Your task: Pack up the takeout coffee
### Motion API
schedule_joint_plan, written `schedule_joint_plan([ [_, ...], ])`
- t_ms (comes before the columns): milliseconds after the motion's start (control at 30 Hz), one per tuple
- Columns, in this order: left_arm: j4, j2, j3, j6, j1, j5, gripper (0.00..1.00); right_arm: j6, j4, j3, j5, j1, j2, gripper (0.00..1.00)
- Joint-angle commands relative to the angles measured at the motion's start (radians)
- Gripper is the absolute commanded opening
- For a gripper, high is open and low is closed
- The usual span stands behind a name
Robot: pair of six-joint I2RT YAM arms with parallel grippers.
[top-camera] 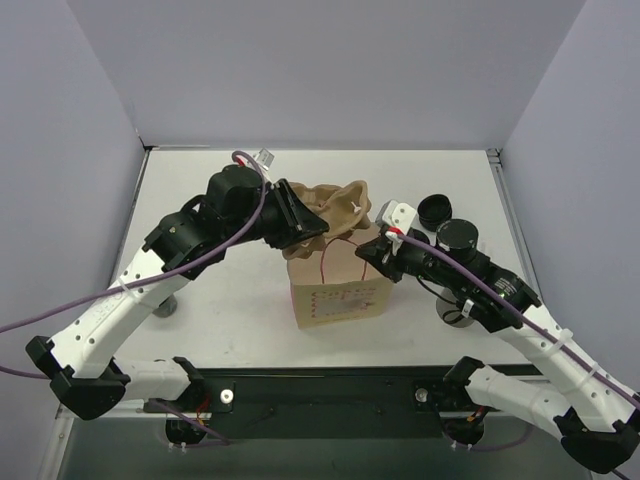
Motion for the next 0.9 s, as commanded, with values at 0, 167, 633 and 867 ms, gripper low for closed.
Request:
schedule_joint_plan([
  [0,0.004,0.015,0.012,-0.020,-0.035,-0.076,0.22,-0.037,0.110,-0.007,0.022,0.017,-0.029,0.00],
  [167,-0.016,0.038,0.018,-0.002,-0.050,-0.109,0.21,-0.049,0.150,-0.030,-0.019,0.030,-0.046,0.00],
  [633,-0.109,0.102,0.074,0.029,-0.153,-0.229,0.20,-0.060,0.148,-0.116,0.021,0.078,-0.123,0.00],
  [867,-0.146,0.131,0.060,0.050,-0.197,-0.303,0.20,-0.037,0.078,-0.106,0.032,0.083,-0.112,0.06],
])
